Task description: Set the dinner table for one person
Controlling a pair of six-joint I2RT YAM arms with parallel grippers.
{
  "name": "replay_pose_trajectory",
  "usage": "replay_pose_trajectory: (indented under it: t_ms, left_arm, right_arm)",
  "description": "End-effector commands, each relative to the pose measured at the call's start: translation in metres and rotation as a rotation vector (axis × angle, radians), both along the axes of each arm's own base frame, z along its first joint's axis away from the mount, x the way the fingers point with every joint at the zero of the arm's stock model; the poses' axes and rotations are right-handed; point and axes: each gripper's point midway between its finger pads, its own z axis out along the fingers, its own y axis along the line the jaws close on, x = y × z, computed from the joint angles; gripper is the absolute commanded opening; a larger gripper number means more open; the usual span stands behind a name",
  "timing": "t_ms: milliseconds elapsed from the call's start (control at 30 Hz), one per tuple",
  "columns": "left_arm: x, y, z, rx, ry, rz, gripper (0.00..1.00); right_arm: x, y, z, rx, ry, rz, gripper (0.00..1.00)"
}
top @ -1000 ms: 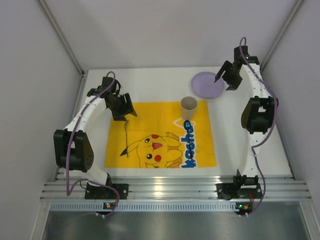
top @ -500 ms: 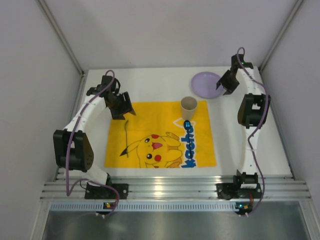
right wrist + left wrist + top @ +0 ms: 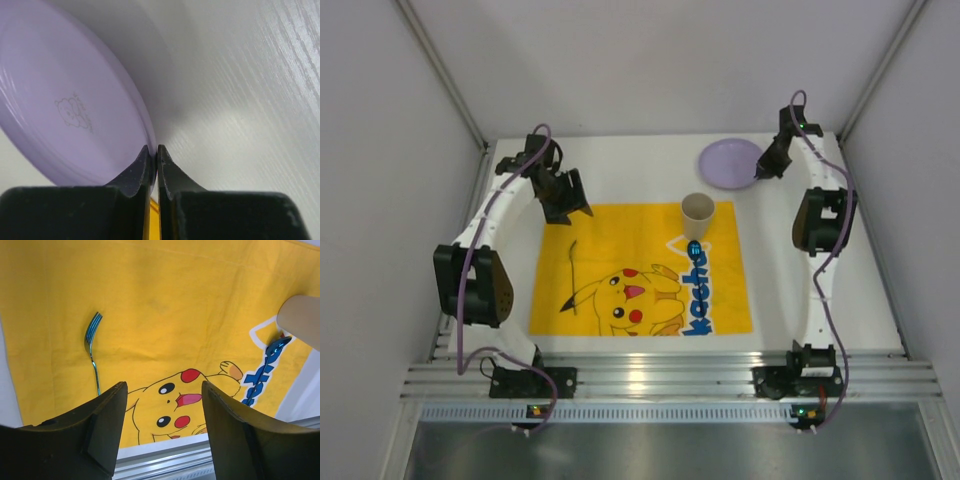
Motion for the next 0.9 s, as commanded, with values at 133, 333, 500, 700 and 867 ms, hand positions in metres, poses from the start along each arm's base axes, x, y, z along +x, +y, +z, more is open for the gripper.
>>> replay_pose_trajectory:
  t_ms: [133,333,500,700,867]
  left_arm:
    - [0.038,-0.003,0.051,-0.008,-0.149,0.003,0.64]
    - [0.053,-0.031,0.107,-0.182,-0.317,-0.030,0.71]
    - [0.059,-0.067,0.162,-0.404,-0.477,-0.123,0.79]
    - [0.049,-0.094,0.222,-0.574,-0.619,-0.204,0.86]
    - [0.045,-0.100,0.238,-0.619,-0.656,-0.226,0.87]
  right_arm:
    - [-0.009,0.048,0.212,0.007,-0.447,0.149,0.00]
    - [-0.058,0.113,0.247,0.080,-0.481,0.308,0.00]
    - [-0.102,0.164,0.255,0.134,-0.448,0.427,0.00]
    - [-0.138,0.201,0.258,0.155,-0.419,0.526,0.00]
    - [-0.151,0.212,0.263,0.166,-0.415,0.548,0.00]
